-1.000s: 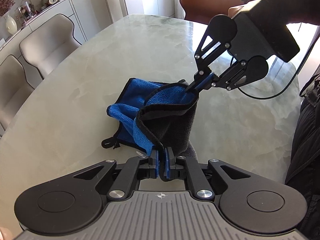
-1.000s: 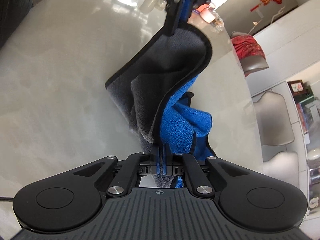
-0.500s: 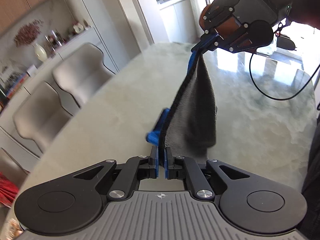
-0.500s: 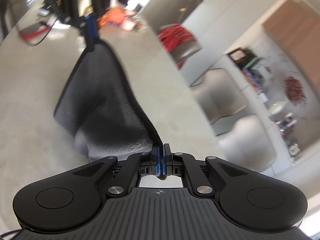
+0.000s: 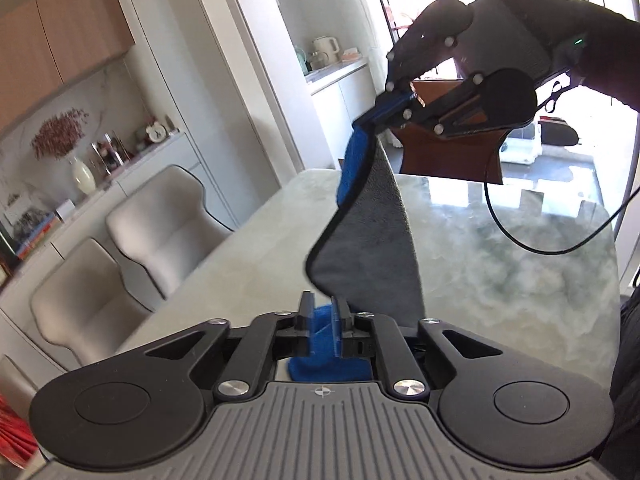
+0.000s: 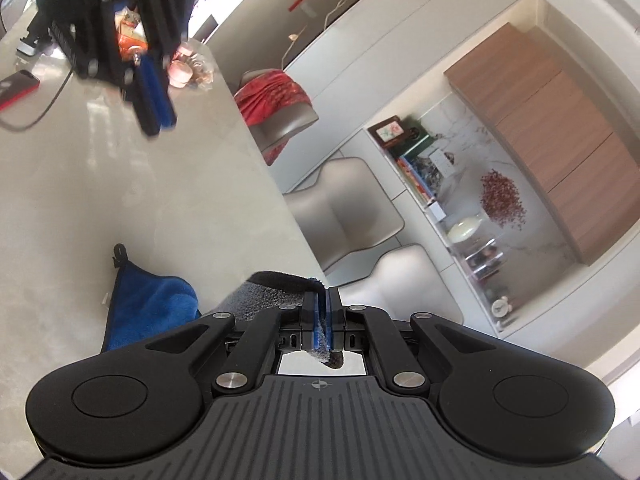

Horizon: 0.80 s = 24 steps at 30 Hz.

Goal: Fold towel
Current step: 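Lift the towel with both grippers, raising the right gripper higher, then hold the towel up by two corners with both grippers, letting it hang open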

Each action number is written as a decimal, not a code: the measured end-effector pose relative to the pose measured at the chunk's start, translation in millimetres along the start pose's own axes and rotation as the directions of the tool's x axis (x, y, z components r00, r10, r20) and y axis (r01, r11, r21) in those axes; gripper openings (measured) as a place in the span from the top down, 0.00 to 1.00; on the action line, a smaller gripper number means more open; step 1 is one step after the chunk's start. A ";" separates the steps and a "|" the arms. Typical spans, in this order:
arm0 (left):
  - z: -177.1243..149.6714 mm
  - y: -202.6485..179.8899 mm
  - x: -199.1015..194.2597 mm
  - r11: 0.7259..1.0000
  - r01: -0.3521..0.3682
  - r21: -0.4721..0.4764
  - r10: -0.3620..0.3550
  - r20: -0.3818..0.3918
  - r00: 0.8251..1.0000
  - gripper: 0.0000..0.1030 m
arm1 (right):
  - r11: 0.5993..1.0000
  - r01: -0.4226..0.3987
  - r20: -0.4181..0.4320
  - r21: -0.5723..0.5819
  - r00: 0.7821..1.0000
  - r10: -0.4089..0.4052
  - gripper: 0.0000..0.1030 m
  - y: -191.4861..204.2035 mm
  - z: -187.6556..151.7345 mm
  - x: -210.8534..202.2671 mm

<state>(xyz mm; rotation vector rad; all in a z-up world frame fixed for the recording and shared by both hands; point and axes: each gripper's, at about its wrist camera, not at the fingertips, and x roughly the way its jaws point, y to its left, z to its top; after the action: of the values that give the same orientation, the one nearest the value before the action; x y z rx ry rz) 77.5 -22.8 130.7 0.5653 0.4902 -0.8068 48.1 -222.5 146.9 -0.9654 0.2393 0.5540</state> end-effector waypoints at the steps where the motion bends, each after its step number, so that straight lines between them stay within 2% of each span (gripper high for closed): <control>1: -3.2 -1.4 11.4 1.000 0.015 -0.020 -0.015 0.008 1.000 0.80 | 1.000 -0.009 -0.003 -0.012 1.000 0.009 0.97 3.2 -0.8 -2.3; 2: -4.7 -1.8 19.4 0.999 0.029 -0.030 -0.028 0.008 1.000 0.79 | 1.000 -0.017 -0.008 -0.027 1.000 0.017 0.97 7.1 -1.5 -4.2; 4: -7.3 -3.1 33.3 0.999 0.040 -0.036 -0.039 0.007 0.999 0.70 | 0.998 -0.029 -0.020 -0.054 0.999 0.028 0.97 14.4 -3.0 -6.4; 5: -8.5 -3.7 39.7 0.999 0.041 -0.035 -0.041 0.005 0.999 0.59 | 0.997 -0.032 -0.027 -0.064 0.999 0.030 0.97 17.2 -3.9 -6.6; 6: -10.4 -4.7 46.2 0.999 0.041 -0.031 -0.041 0.002 0.999 0.53 | 0.997 -0.035 -0.032 -0.069 0.999 0.033 0.97 19.3 -4.5 -6.7; 8: -15.9 -7.5 59.7 0.999 0.038 -0.011 -0.038 -0.016 0.999 0.53 | 0.996 -0.041 -0.044 -0.076 0.998 0.037 0.97 22.7 -5.7 -6.9; 17: -36.4 -32.2 96.5 0.994 0.109 0.031 -0.105 -0.116 0.988 0.53 | 0.996 -0.051 -0.069 -0.075 0.997 0.046 0.97 27.4 -10.7 -3.9; 20: -40.6 -35.3 99.9 0.991 0.132 0.021 -0.128 -0.142 0.982 0.55 | 0.996 -0.054 -0.071 -0.070 0.996 0.049 0.97 27.2 -11.7 -0.8; 21: -41.5 -35.0 100.2 0.991 0.135 0.011 -0.132 -0.149 0.980 0.64 | 0.996 -0.055 -0.072 -0.068 0.996 0.050 0.97 27.1 -12.0 0.6; 24: -44.6 -34.0 98.7 0.990 0.139 -0.009 -0.138 -0.175 0.975 0.81 | 0.997 -0.056 -0.075 -0.061 0.996 0.052 0.97 27.2 -13.7 5.0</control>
<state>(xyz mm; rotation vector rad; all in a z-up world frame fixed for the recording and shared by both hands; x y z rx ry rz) 101.5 -65.7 28.3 0.6133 0.6965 -0.8947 38.1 -220.0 117.8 -1.0442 0.3158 0.5791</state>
